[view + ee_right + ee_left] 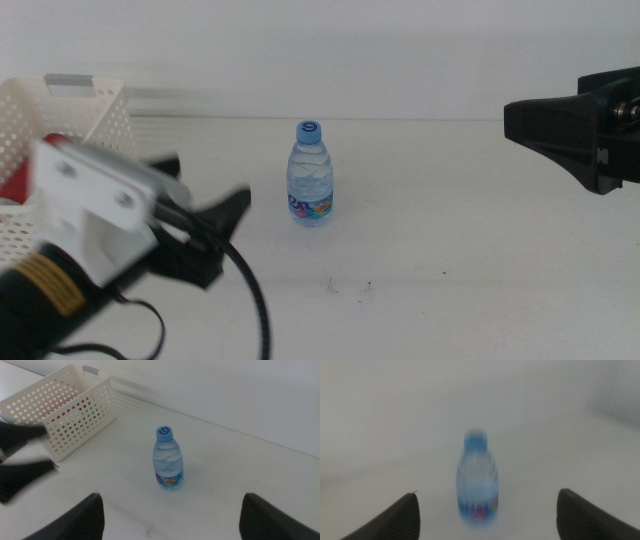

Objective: Use arms to grab the bottles and put them into the dustbin to the left of the table.

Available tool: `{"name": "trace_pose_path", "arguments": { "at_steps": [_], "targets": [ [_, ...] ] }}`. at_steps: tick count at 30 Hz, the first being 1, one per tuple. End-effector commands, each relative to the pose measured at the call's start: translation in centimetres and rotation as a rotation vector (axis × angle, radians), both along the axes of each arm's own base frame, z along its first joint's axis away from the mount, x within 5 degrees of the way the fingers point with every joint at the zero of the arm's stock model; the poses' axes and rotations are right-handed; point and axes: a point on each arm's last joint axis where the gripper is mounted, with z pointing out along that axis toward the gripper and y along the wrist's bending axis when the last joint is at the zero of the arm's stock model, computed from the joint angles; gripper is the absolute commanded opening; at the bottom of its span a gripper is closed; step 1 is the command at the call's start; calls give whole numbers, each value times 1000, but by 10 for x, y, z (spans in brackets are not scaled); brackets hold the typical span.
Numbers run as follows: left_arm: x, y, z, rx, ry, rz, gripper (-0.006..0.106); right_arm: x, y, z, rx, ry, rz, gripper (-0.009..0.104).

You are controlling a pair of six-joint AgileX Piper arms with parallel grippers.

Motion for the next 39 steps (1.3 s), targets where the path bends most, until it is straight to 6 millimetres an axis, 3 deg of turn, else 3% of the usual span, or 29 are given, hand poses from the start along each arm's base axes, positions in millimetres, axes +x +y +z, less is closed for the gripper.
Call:
{"name": "trace_pose_path", "arguments": {
  "at_steps": [1, 9, 19, 27, 39],
  "targets": [
    [5, -3, -21, -23, 33, 5, 94, 0, 0, 4, 6, -18, 1, 84],
    [37, -26, -64, -13, -26, -60, 94, -1, 0, 3, 9, -14, 2, 84],
    [93, -51, -139, -94, 26, -72, 94, -1, 0, 3, 9, -14, 2, 84],
    [130, -67, -159, -77, 49, -40, 94, -1, 0, 3, 9, -14, 2, 84],
    [182, -87, -168, -35, 104, 15, 94, -1, 0, 3, 9, -14, 2, 84]
  ]
}}
